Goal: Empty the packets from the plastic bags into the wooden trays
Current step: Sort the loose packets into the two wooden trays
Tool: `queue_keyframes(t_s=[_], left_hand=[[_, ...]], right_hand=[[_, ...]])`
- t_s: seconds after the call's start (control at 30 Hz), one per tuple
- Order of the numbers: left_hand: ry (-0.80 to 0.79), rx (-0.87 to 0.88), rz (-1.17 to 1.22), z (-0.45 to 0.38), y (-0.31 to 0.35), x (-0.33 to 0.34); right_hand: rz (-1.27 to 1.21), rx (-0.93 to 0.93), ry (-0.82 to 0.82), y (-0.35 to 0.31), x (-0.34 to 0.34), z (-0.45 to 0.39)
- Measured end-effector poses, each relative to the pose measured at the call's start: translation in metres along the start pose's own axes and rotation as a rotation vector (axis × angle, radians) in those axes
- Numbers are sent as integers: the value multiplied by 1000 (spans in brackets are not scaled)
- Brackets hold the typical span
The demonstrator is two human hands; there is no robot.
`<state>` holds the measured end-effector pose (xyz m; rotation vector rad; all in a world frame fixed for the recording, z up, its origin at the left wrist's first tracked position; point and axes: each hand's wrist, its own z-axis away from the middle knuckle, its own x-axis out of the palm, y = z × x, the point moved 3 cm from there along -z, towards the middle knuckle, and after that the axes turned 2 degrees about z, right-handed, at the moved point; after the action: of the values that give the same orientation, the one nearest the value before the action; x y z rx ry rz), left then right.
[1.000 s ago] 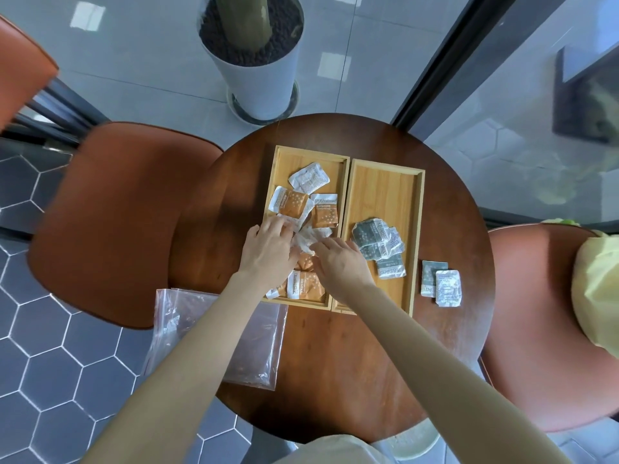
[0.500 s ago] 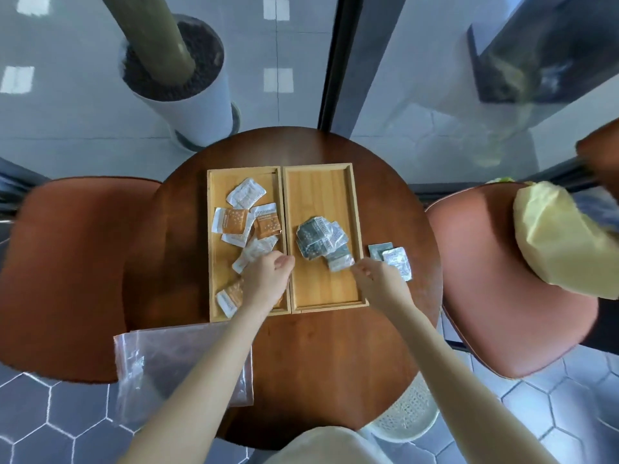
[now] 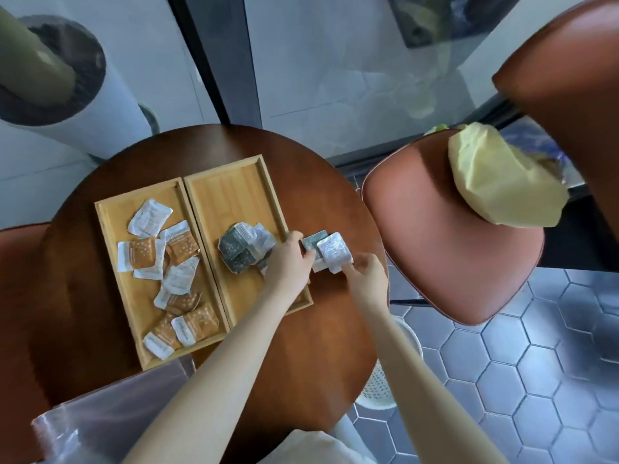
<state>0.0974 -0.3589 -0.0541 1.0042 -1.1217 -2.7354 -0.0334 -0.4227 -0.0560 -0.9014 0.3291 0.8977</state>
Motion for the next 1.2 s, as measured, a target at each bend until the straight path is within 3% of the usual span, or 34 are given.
queue_keyframes(t_s=[0.23, 0.4, 0.6, 0.7, 0.8, 1.0, 1.2], left_hand=[[5, 46, -360, -13, 9, 6], [25, 13, -405, -9, 8, 9], [16, -25, -451, -10, 12, 11], [25, 16, -350, -1, 9, 10], [35, 50, -100, 9, 2, 5], [93, -80, 310, 32, -31, -30], [162, -153, 211, 61, -83, -55]], right_hand=[[359, -200, 73, 8, 18, -3], [307, -172, 101, 10, 15, -7], [176, -114, -44, 7, 7, -10], [145, -111, -52, 7, 2, -4], [51, -124, -18, 5, -4, 4], [-42, -208, -89, -11, -9, 24], [86, -289, -239, -24, 21, 49]])
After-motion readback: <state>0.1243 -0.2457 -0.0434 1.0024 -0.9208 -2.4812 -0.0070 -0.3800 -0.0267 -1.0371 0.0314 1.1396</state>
